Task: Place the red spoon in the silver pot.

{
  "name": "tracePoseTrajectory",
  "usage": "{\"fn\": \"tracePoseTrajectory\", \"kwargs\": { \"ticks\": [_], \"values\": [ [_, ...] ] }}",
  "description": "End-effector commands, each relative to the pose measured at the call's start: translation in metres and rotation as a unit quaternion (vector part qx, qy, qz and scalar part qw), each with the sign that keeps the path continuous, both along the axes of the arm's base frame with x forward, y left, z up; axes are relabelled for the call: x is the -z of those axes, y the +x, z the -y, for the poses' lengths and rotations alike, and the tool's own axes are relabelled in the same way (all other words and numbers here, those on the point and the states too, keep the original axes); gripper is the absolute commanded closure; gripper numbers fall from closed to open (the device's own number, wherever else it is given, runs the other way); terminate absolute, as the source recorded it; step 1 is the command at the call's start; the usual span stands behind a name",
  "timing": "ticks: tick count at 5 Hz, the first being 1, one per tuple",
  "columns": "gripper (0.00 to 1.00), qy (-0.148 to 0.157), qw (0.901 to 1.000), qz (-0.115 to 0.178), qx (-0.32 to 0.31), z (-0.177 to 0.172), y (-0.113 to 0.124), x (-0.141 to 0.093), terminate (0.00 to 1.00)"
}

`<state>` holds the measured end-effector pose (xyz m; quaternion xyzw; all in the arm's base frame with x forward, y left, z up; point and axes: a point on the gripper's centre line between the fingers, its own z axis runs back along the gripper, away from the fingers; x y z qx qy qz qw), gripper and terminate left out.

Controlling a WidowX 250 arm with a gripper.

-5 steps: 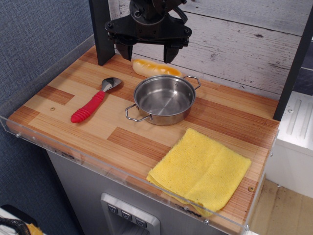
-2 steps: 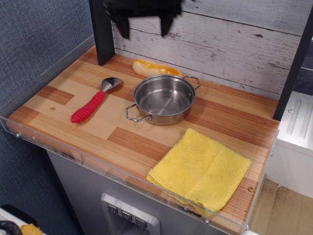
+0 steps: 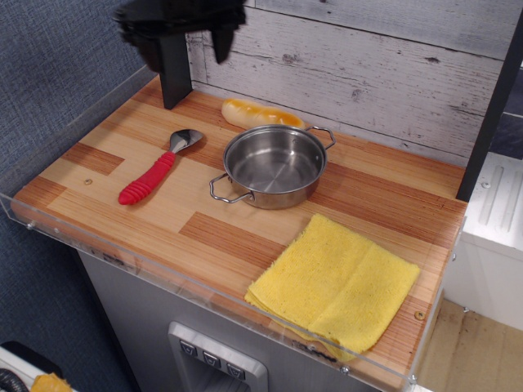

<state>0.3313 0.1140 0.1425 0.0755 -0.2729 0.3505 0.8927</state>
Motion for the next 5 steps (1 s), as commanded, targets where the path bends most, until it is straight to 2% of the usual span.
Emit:
{"fn": "tracePoseTrajectory", "kwargs": {
  "ticks": [1,2,4,5],
  "values": [
    [0.00,0.023,0.9980,0.027,-0.052,-0.005,-0.060,-0.019,0.00],
    [0.00,0.009,0.9982,0.007,-0.058,-0.008,-0.070,0.000,0.00],
    [0.00,-0.014,0.9978,-0.033,-0.056,-0.017,-0.065,0.027,0.00],
    [0.00,-0.025,0.9956,-0.072,-0.054,-0.021,-0.057,0.050,0.00]
  ]
}}
